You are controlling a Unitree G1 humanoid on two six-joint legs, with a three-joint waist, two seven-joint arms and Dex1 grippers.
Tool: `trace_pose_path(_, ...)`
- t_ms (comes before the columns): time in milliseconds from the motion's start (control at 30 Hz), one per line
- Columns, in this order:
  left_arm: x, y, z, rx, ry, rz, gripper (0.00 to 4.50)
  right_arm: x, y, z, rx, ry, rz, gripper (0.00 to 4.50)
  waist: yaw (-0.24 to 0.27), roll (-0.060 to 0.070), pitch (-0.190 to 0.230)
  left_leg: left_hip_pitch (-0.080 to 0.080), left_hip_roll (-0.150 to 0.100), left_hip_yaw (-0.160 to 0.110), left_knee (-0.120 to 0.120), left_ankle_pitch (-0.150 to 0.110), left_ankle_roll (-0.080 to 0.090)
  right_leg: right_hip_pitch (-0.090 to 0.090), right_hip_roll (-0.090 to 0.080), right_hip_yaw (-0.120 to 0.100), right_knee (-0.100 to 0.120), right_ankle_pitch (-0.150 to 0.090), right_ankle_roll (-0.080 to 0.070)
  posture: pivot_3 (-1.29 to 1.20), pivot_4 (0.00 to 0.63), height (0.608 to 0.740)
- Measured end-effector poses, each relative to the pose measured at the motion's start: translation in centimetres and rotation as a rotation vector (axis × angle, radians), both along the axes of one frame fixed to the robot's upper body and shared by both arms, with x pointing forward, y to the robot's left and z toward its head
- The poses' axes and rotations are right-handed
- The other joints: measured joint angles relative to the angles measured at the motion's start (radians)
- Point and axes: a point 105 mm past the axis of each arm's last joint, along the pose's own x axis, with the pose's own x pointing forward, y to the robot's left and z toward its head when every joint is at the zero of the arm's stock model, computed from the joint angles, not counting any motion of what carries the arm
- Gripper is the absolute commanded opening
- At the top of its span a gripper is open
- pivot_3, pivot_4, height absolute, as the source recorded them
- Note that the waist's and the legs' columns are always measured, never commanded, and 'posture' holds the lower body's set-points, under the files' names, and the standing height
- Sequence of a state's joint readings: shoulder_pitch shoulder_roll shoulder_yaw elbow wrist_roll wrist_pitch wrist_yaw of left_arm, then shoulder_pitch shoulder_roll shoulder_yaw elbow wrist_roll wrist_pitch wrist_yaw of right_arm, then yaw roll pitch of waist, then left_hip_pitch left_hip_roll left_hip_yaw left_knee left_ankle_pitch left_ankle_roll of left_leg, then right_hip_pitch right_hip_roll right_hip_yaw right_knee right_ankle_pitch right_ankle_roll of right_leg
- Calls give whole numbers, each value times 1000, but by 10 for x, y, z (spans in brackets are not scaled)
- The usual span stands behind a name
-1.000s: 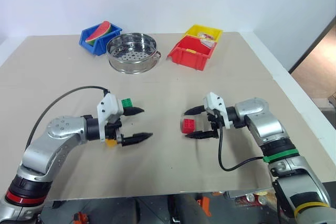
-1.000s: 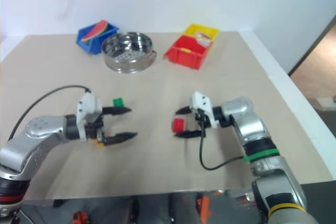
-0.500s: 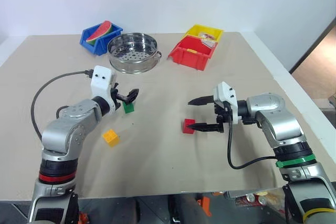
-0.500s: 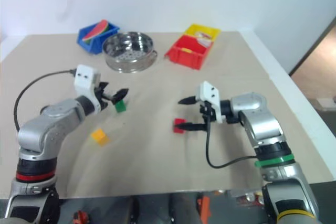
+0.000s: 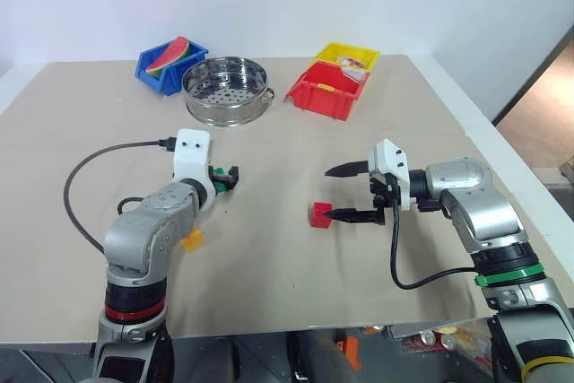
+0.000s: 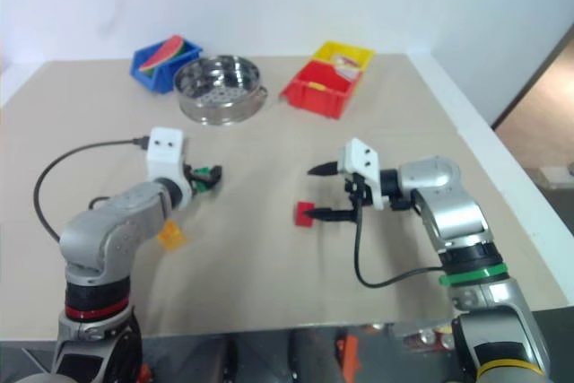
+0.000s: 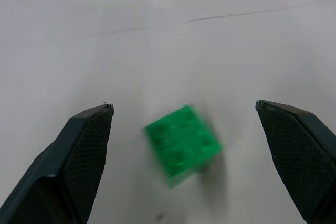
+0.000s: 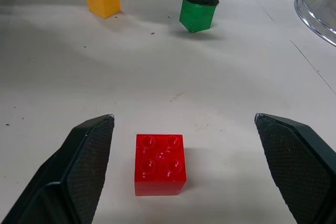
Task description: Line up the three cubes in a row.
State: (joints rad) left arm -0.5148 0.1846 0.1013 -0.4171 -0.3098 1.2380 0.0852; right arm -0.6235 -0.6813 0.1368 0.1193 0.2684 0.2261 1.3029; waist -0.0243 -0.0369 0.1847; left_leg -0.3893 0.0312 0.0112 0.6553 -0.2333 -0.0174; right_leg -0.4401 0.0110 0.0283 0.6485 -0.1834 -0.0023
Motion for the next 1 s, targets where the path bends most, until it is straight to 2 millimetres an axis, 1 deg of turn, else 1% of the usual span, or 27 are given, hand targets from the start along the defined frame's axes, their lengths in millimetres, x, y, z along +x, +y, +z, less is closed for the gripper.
trace_pose_path(233, -1, 0, -3, 1, 22, 17, 4500, 0, 3, 1, 12, -19, 13, 4449, 0, 0, 0, 0, 0, 0, 0, 0, 0, 0, 0, 0, 0, 0, 0, 0, 150, 740)
trace_pose_path(433, 0, -9, -4, -13, 33, -6, 4500, 4, 4, 2, 27, -28, 10, 4449, 0, 0, 0, 0, 0, 0, 0, 0, 0, 0, 0, 0, 0, 0, 0, 0, 150, 740)
trace_pose_path(733, 1, -12, -10, -10, 69, -17, 4500, 4, 4, 2, 26, -33, 11, 4449, 0, 0, 0, 0, 0, 1, 0, 0, 0, 0, 0, 1, 0, 0, 0, 0, 150, 740)
trace_pose_path(767, 2, -12, -12, -11, 77, -15, 3964, 4, 4, 2, 26, -34, 11, 4500, 0, 0, 0, 0, 0, 0, 0, 0, 0, 0, 0, 0, 0, 0, 0, 0, 150, 740)
trace_pose_path(800, 2, -12, -13, -11, 82, -14, 3766, 4, 4, 2, 26, -36, 11, 4500, 0, 0, 0, 0, 0, 0, 0, 0, 0, 0, 0, 0, 0, 0, 0, 0, 150, 740)
trace_pose_path(833, 2, -12, -13, -12, 84, -12, 3403, 4, 3, 2, 26, -36, 10, 4500, 0, 0, 0, 0, 0, 0, 0, 0, 0, 0, 0, 0, 0, 0, 0, 0, 150, 740)
trace_pose_path(867, 2, -12, -14, -12, 91, -11, 3146, 5, 3, 2, 25, -37, 8, 4500, 0, 0, 0, 0, 0, 0, 0, 0, 0, 0, 0, 0, 0, 0, 0, 0, 150, 740)
trace_pose_path(900, 2, -12, -14, -12, 95, -9, 2701, 5, 3, 2, 25, -38, 5, 4500, 0, 0, 0, 0, 0, 0, 0, 0, 0, 0, 0, 0, 0, 0, 0, 0, 150, 740)
trace_pose_path(1000, 3, -13, -13, -13, 98, -5, 1635, 5, 2, 1, 25, -39, 1, 4500, 0, 0, 0, 0, -1, 0, 0, 0, 0, 0, -1, 0, 0, 0, 0, 0, 150, 740)
